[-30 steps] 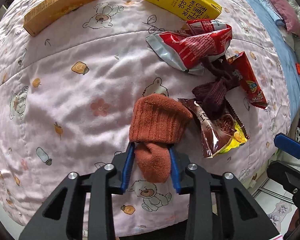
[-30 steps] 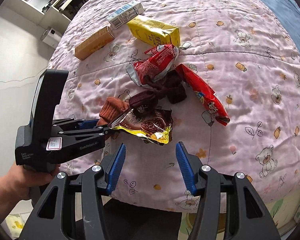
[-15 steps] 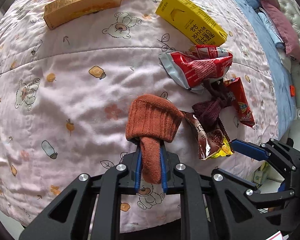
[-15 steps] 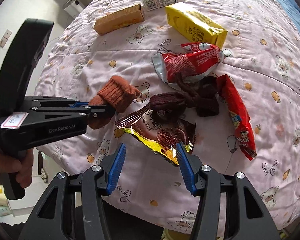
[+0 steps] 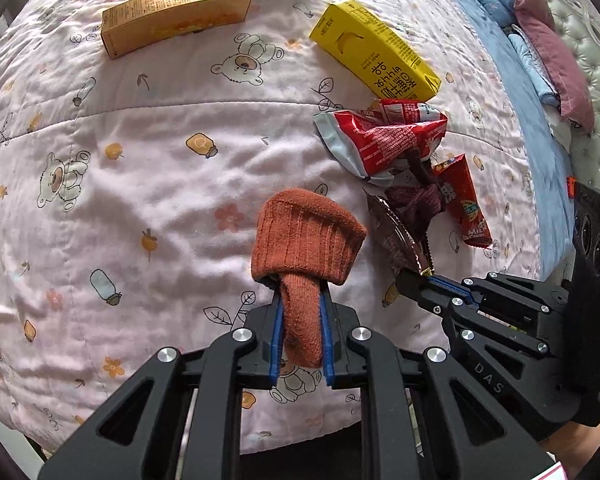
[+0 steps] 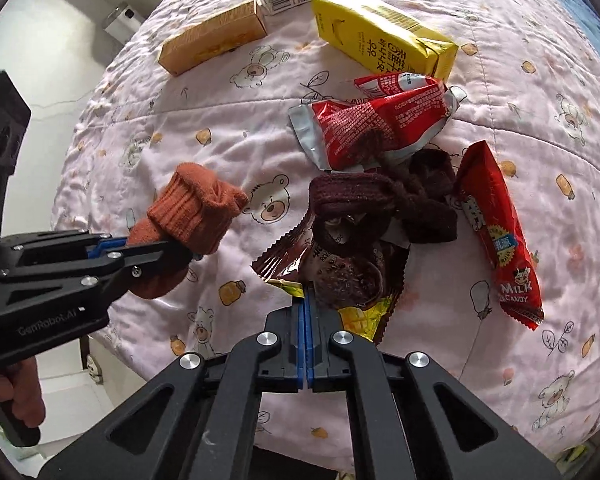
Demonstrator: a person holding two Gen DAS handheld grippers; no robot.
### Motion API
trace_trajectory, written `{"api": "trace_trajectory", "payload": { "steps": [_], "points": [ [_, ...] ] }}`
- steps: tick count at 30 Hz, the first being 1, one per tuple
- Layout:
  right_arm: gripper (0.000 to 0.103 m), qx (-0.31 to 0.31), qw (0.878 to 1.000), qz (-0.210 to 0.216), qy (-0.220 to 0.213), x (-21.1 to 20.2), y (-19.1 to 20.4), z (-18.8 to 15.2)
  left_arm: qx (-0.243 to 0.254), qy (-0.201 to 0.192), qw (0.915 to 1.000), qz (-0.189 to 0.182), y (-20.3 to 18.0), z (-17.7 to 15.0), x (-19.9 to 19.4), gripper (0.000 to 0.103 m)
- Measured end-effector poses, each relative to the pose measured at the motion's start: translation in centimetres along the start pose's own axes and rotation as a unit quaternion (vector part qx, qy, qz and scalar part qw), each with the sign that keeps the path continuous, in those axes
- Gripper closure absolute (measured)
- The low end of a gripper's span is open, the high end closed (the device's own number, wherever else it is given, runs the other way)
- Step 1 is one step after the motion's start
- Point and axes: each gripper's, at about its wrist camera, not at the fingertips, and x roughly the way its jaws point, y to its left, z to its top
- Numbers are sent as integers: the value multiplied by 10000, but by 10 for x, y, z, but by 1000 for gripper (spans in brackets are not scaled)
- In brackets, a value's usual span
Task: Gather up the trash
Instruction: 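Grasp the brown candy wrapper with the right gripper while the left gripper holds the sock, then carry sock and wrapper over the yellow wastebasket and open both grippers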
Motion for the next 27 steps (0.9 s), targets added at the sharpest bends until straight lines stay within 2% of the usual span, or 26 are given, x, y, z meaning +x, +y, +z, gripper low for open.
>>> {"api": "trace_trajectory", "payload": {
  "steps": [5,8,19,27],
  "points": [
    [102,500,9981,345,-137,-21,1,-5,226,14,9997,-118,-1,-2,-16,88],
    [102,626,9969,394,-269,-34,8,-10,418,12,9990,-155,-3,-3,-28,88],
    [102,1303,9865,259,-962,-75,30,-35,1258,-42,9917,-248,-15,-12,-65,88],
    [102,1702,9761,169,-1342,-106,19,-71,1854,-43,9821,-332,-53,-27,-74,88]
  ]
}}
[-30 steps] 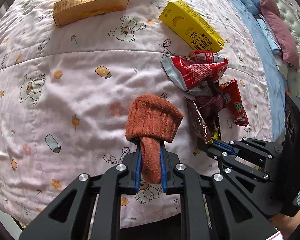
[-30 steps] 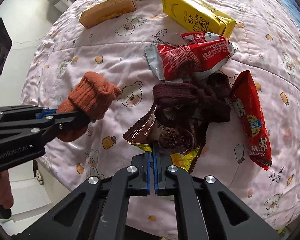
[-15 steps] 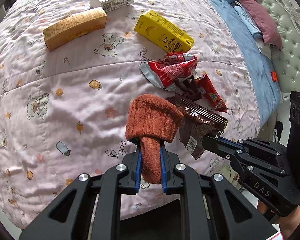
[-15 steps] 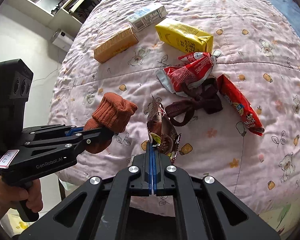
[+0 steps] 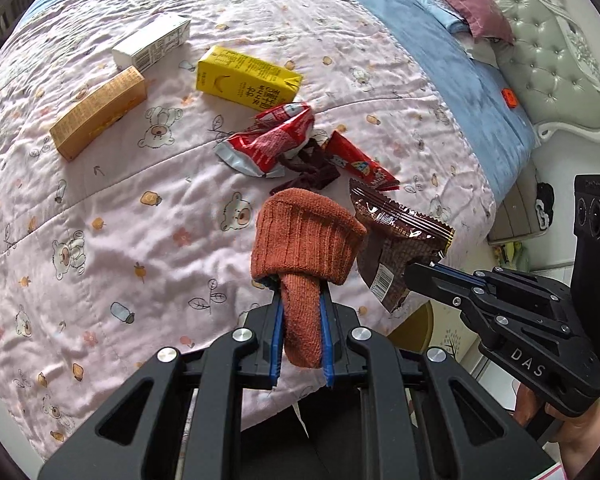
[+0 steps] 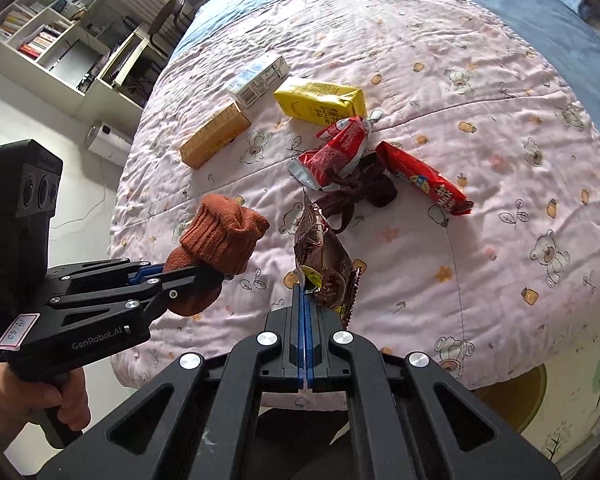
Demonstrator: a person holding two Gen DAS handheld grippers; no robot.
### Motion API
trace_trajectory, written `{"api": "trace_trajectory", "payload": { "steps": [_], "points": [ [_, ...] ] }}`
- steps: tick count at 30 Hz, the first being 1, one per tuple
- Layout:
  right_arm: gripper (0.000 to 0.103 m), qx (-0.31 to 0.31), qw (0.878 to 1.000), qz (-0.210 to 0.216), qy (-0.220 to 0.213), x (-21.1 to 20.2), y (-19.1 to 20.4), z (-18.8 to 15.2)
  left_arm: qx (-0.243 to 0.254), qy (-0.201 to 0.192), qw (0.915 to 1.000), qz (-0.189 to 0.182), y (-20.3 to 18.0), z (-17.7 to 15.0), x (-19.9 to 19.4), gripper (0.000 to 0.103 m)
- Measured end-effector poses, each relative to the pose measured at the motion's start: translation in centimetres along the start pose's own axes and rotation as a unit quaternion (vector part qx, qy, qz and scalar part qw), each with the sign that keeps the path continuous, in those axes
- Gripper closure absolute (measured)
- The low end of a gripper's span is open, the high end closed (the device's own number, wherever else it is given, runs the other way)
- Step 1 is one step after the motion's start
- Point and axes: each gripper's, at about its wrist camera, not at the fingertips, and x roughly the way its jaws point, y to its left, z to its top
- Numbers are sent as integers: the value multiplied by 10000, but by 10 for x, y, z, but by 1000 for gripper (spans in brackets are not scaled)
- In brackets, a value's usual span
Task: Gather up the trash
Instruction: 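Carry sock and wrapper over the yellow wastebasket and open both grippers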
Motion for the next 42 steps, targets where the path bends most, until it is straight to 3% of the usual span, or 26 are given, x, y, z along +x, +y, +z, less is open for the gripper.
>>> {"api": "trace_trajectory", "payload": {
  "steps": [8,23,36,42],
  "points": [
    [102,482,9982,-141,-318,-51,-60,-32,621,113,9979,-131,-83,-5,22,88],
    [102,1415,9872,-663,-327,-139,-203,-159,1410,859,9854,-408,-252,-70,99,88],
    [102,2235,9712,-829,-31,-146,-271,-246,1853,1728,9664,-425,-323,-124,177,87],
    [101,2371,9687,-736,32,-144,-284,-263,1937,1815,9632,-417,-337,-130,192,81]
  ]
}}
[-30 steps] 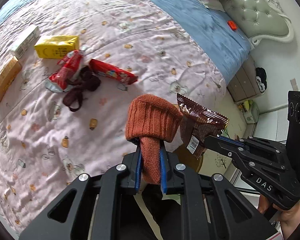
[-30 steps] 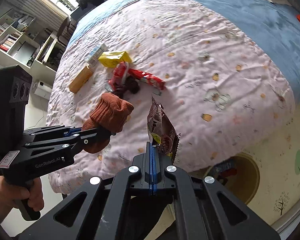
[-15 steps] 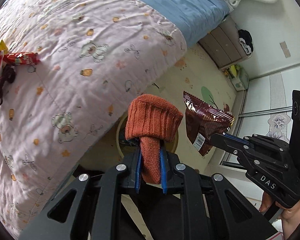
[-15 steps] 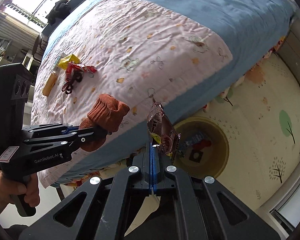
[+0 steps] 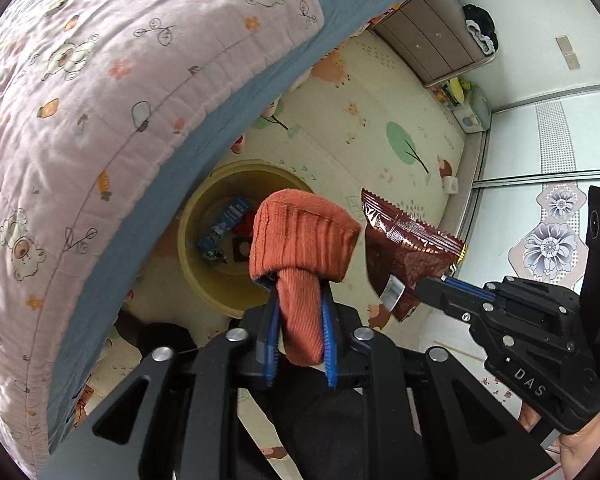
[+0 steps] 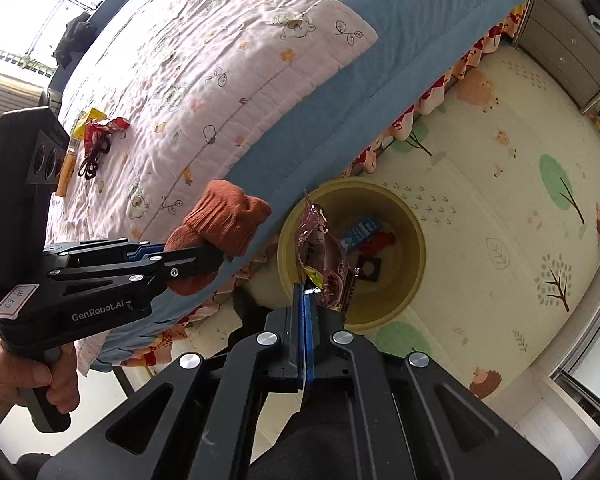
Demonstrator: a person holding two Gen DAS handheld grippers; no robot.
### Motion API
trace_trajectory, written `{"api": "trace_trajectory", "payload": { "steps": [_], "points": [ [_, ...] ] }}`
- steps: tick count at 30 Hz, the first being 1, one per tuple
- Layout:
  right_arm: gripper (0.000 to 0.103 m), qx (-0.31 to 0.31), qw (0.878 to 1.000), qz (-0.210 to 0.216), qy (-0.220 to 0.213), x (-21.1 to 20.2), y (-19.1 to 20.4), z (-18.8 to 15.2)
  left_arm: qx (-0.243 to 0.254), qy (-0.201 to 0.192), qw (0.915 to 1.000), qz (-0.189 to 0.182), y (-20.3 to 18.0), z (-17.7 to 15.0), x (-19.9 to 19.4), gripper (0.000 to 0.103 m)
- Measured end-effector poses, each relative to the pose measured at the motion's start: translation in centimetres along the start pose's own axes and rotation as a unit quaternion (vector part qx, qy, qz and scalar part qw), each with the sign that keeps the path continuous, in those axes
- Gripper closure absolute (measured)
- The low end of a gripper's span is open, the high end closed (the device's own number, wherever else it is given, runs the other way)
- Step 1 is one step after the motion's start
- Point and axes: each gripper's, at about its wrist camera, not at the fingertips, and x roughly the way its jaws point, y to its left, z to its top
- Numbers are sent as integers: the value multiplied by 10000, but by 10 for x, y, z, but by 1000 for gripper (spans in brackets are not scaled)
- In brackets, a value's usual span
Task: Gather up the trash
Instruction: 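Carry sock and wrapper over the yellow wastebasket and open both grippers, then move both open tools back over the bed toward the red packets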
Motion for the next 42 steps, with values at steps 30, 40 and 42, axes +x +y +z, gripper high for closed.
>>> {"api": "trace_trajectory", "payload": {
  "steps": [30,40,42],
  "points": [
    [68,-539,9983,172,-130,-9,64,26,-649,-836,9932,487,56,-18,-83,26],
    [68,-1471,9877,469,-239,5,192,57,-1425,-1493,9755,757,160,-56,-170,26],
    [68,-1677,9841,525,-259,11,221,63,-1560,-1597,9710,853,184,-63,-185,26]
  ]
}}
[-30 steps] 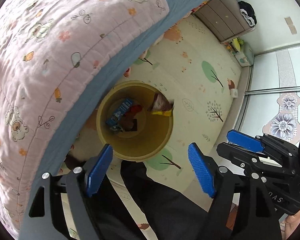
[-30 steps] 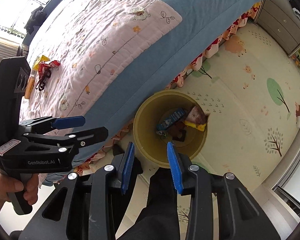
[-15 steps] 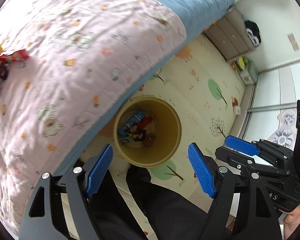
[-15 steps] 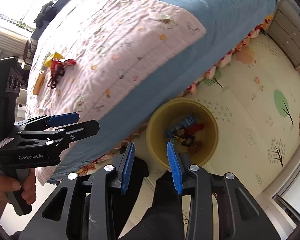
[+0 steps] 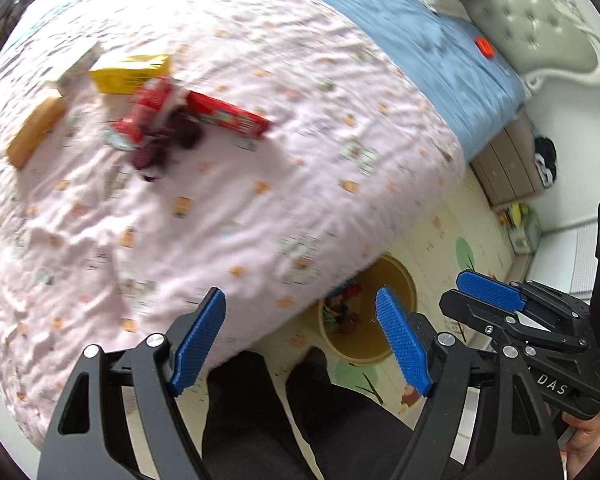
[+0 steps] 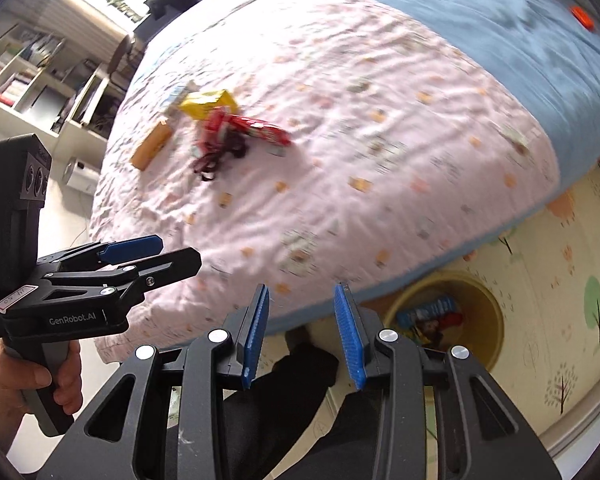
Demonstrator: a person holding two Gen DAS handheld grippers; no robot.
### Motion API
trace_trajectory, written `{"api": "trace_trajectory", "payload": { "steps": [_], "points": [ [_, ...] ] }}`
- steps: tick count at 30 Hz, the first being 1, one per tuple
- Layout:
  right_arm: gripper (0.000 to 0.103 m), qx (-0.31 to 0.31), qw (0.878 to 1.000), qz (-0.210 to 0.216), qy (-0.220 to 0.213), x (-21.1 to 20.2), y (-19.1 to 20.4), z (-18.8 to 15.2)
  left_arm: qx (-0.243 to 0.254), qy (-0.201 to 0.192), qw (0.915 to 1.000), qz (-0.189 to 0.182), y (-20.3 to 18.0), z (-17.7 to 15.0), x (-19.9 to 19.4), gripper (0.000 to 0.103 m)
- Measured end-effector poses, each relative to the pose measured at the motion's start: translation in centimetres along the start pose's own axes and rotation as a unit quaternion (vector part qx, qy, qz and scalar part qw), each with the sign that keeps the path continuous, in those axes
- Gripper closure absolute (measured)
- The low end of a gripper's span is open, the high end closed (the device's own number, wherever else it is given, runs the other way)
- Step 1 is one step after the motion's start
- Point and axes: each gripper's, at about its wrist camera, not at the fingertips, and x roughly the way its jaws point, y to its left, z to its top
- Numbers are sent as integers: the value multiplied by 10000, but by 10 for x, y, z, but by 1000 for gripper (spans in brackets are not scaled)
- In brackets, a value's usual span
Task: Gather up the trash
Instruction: 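Move both open tools back over the bed toward the red packets, then grasp the red crumpled snack bag with the left gripper while the right grasps the red candy stick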
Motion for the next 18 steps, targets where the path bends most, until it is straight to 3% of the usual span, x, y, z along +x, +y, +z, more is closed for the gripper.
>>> {"api": "trace_trajectory", "payload": {
  "steps": [4,9,18],
  "points": [
    [68,-317,9995,38,-35,22,44,28,-380,-223,9990,56,53,16,-21,26],
    [68,-495,9986,42,-157,43,89,63,-381,-466,9981,146,97,40,-40,26],
    [68,-637,9974,-155,-286,57,118,100,-387,-405,9983,154,133,66,-36,26]
  ]
}}
